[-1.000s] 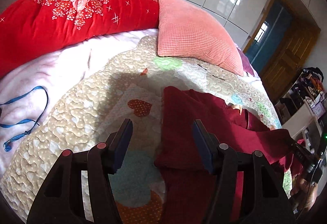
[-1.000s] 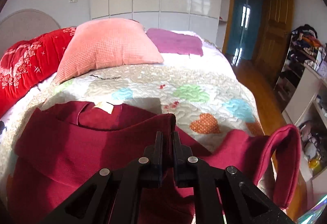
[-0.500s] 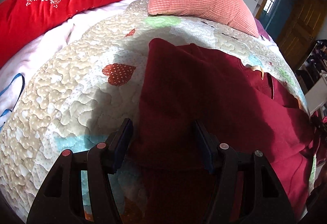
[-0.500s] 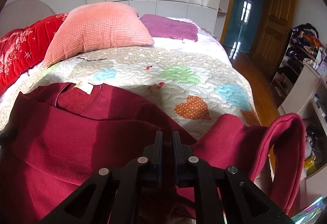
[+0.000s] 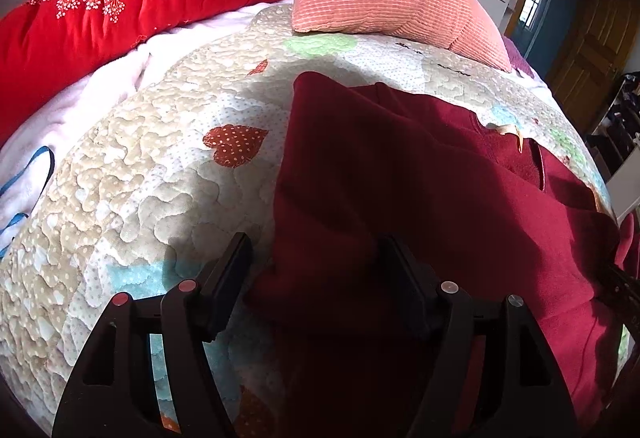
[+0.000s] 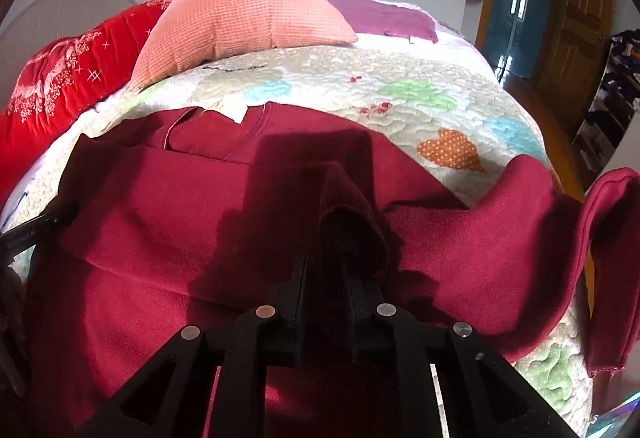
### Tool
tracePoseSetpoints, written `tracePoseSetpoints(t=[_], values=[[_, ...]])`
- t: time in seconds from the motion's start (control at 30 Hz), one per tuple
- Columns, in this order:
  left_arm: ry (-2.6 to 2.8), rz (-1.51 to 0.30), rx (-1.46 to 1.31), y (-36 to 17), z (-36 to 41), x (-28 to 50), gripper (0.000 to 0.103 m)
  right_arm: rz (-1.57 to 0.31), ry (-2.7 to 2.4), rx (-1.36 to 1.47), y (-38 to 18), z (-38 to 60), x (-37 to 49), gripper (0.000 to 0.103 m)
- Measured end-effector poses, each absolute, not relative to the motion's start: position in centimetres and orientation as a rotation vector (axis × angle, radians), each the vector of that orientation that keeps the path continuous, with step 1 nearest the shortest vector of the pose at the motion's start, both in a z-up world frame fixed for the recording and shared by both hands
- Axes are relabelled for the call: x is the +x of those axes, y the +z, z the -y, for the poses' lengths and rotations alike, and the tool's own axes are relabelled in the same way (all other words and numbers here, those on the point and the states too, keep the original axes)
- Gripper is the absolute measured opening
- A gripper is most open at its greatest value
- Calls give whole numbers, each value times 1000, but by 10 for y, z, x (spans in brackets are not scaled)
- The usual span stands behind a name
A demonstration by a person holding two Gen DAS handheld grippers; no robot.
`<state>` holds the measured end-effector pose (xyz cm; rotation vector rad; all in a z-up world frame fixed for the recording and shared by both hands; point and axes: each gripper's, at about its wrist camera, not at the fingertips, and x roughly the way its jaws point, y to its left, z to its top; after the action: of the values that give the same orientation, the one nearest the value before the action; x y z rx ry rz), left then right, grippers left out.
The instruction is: Fold small clothes
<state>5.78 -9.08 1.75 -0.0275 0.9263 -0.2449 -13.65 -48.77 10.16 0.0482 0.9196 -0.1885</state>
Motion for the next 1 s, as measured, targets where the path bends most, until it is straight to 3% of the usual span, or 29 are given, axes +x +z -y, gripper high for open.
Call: tracePoseSetpoints(t=[0.13,0.27,0.33,0.6,0.8,0.9,1.0], values=[[-239,-929,-33,21,88,55,69,-845,-198,92,127,487,-156,28],[-221,-926,-22,27,87,47,69,-803,-105,106,137,473,-164,30],[-215,-925,-19,29,87,42,69,-827,-17,131,129,468,-158,41],[-221,-907,11,40,91,24,69,-886,-151,269,101,513,-144,37],[-243,-880,-13,51,98,14,69,-829,-168,211,119,507,-165,39],[-253,-884,-13,53,108,11,69,-939,-184,182,98,511,-160,42],[-280,-885,-8,54,118,6,69,-914,-157,200,103,515,-173,42]])
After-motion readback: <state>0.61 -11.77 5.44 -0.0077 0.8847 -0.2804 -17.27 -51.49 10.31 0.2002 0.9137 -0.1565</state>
